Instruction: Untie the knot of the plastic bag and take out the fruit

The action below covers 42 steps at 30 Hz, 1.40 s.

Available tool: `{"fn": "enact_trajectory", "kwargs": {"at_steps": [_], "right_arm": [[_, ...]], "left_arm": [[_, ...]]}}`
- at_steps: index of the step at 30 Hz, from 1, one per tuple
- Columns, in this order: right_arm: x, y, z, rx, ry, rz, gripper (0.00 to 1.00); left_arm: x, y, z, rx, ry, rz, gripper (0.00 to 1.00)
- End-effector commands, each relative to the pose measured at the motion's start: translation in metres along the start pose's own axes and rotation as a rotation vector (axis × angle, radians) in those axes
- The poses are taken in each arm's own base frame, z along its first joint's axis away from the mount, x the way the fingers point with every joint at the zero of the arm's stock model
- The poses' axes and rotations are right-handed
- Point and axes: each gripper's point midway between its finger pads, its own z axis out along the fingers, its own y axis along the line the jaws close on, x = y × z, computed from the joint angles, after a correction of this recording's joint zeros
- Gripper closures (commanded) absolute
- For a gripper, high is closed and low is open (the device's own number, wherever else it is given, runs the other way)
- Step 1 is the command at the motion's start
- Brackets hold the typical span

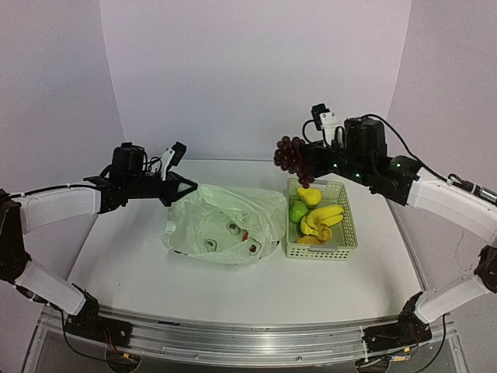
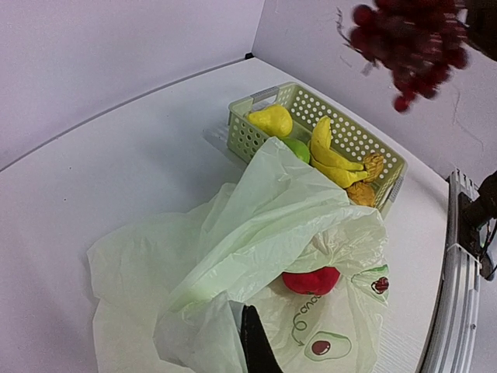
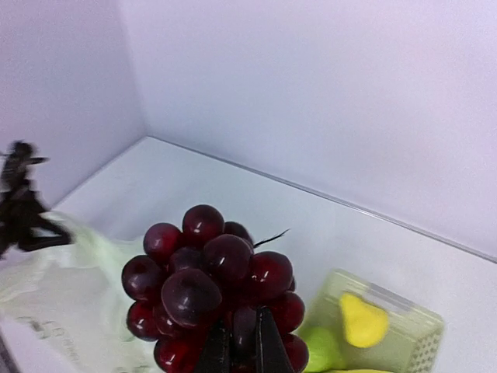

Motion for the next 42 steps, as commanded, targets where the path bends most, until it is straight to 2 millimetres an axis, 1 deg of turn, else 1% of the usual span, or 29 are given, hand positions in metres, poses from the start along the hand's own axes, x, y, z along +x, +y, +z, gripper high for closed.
{"fn": "enact_trajectory", "kwargs": {"at_steps": [1,4,7,11,12,13,15,17,18,20,21,22,23,25,26,28,29,32,34,35,36,38,42], "right_arm": [[0.051,-0.094,0.017,0.344,0.148,-0.044,1.0],[0.077,-0.123,0.032,0.367,0.24,-0.022,1.0],[0.108,-0.14,0.047,0.364,0.342,-0.006,1.0],[0.14,-0.145,0.051,0.351,0.463,-0.04,1.0],[0.147,-0.145,0.051,0.348,0.496,-0.048,0.99],[0.154,-0.145,0.05,0.346,0.529,-0.054,0.95],[0.162,-0.145,0.048,0.34,0.585,-0.066,0.78],[0.167,-0.14,0.041,0.308,0.654,-0.074,0.55],[0.164,-0.137,0.039,0.299,0.674,-0.074,0.45],[0.149,-0.135,0.033,0.297,0.688,-0.074,0.25],[0.141,-0.132,0.031,0.299,0.685,-0.086,0.19],[0.13,-0.128,0.028,0.302,0.672,-0.114,0.15],[0.118,-0.122,0.026,0.304,0.651,-0.161,0.14],[0.093,-0.104,0.024,0.331,0.597,-0.287,0.14],[0.077,-0.09,0.025,0.339,0.56,-0.352,0.15],[0.053,-0.042,0.028,0.287,0.484,-0.414,0.2],[0.049,-0.015,0.032,0.232,0.455,-0.398,0.25],[0.057,0.084,0.047,-0.108,0.387,-0.229,0.42],[0.065,0.147,0.053,-0.339,0.327,-0.136,0.52],[0.065,0.173,0.055,-0.435,0.273,-0.101,0.56],[0.069,0.193,0.058,-0.506,0.232,-0.074,0.6],[0.087,0.208,0.071,-0.524,0.223,-0.036,0.67],[0.134,0.218,0.104,-0.472,0.311,-0.016,0.74]], "left_arm": [[-0.025,0.0,-0.008,-0.021,-0.058,0.058,1.0],[-0.026,0.0,-0.008,-0.022,-0.059,0.06,1.0],[-0.027,0.0,-0.009,-0.023,-0.063,0.061,1.0],[-0.028,0.0,-0.011,-0.029,-0.066,0.067,1.0],[-0.027,0.0,-0.011,-0.031,-0.065,0.067,1.0],[-0.027,0.0,-0.012,-0.031,-0.065,0.068,1.0],[-0.026,0.0,-0.012,-0.027,-0.063,0.066,1.0],[-0.026,-0.001,-0.011,-0.024,-0.064,0.065,1.0],[-0.026,-0.001,-0.011,-0.022,-0.067,0.065,1.0],[-0.028,-0.002,-0.012,-0.019,-0.07,0.065,1.0],[-0.029,-0.003,-0.012,-0.016,-0.074,0.067,1.0],[-0.03,-0.004,-0.013,-0.012,-0.076,0.069,1.0],[-0.031,-0.005,-0.013,-0.005,-0.078,0.071,1.0],[-0.032,-0.007,-0.014,0.003,-0.08,0.074,1.0],[-0.031,-0.007,-0.013,0.005,-0.079,0.073,1.0],[-0.03,-0.008,-0.013,0.01,-0.076,0.07,1.0],[-0.029,-0.008,-0.012,0.016,-0.076,0.067,1.0],[-0.027,-0.013,-0.012,0.043,-0.073,0.053,1.0],[-0.026,-0.018,-0.012,0.074,-0.074,0.043,1.0],[-0.027,-0.02,-0.013,0.084,-0.075,0.034,1.0],[-0.027,-0.021,-0.013,0.092,-0.075,0.023,1.0],[-0.028,-0.024,-0.014,0.107,-0.075,0.003,1.0],[-0.032,-0.03,-0.016,0.141,-0.072,-0.049,1.0]]}}
